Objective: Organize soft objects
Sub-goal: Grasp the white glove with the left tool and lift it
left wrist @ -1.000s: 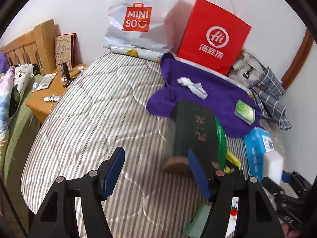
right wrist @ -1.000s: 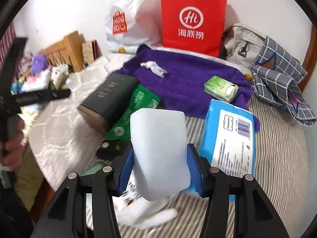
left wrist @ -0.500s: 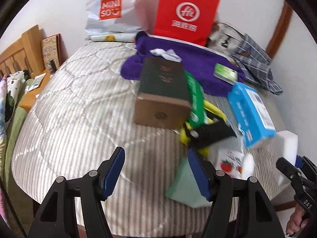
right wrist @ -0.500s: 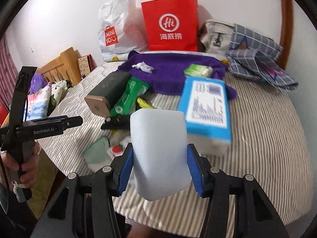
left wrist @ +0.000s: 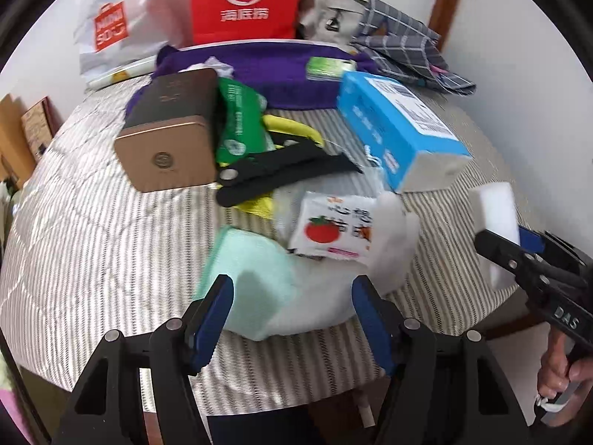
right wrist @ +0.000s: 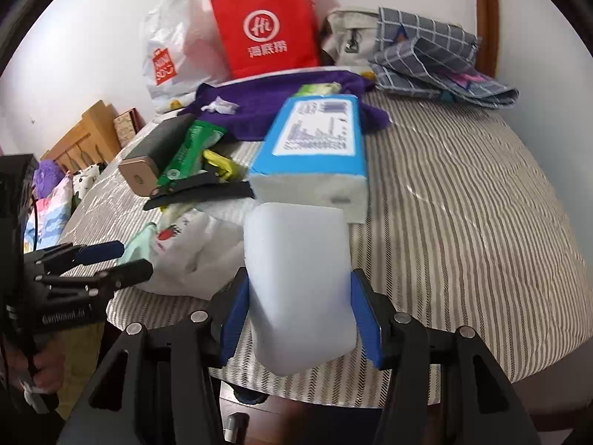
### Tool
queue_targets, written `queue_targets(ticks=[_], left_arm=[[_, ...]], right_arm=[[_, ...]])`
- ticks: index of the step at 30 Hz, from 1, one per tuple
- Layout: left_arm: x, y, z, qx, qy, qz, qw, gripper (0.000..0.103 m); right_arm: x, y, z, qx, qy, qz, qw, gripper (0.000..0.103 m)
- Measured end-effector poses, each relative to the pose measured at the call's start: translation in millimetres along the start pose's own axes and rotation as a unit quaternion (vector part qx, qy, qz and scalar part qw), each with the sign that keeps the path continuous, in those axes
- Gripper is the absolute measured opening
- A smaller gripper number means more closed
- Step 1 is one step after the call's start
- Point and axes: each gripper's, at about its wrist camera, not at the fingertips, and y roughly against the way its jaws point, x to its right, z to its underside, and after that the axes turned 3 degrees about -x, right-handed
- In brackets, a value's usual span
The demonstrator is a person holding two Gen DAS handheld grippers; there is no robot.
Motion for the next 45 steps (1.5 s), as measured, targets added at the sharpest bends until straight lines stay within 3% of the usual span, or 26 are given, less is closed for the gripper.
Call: queue_targets(ticks=[6, 10, 13, 16, 18, 21, 24, 35, 45], left_arm=[[7, -19, 2, -0.017, -0.003, 0.021, 0.9996, 0.065], [14, -26, 5, -0.009, -0.025, -0.001, 0.9997, 0.065], [16, -26, 6, 0.003, -0.035, -0.008, 0.9993, 0.062], [14, -23, 6, 0.008, -0.031, -0.002, 0.9995, 0.049], [10, -21, 6, 0.008, -0.024, 0.009, 0.9996, 0.035], [5, -20, 5, 0.01, -0.012, 0.016, 0.9998, 0.02], [-3, -15, 5, 0.014, 0.001, 0.02, 0.9997, 0.015], [-34, 26, -8, 0.054, 0.033, 0.023, 0.9978, 0.013], [-61, 49, -32, 0.072, 0.055, 0.004, 0.9959, 0.013]], right_arm=[[8, -17, 0, -0.011, -0.003, -0.009, 1.0, 0.055], [15, -27, 0, -0.018, -0.013, -0.019, 1.0, 0.056], [18, -31, -1, -0.024, -0.027, -0.026, 0.999, 0.067], [18, -34, 0, -0.025, -0.027, -0.023, 0.999, 0.068], [17, -33, 1, -0.022, -0.024, -0.023, 0.999, 0.067], [15, -31, 1, -0.019, -0.02, -0.027, 0.999, 0.054], [14, -30, 0, -0.021, -0.02, -0.026, 0.999, 0.053], [13, -6, -12, -0.006, -0.032, -0.031, 0.999, 0.053], [3, 6, -33, 0.0, -0.021, -0.023, 1.0, 0.053]])
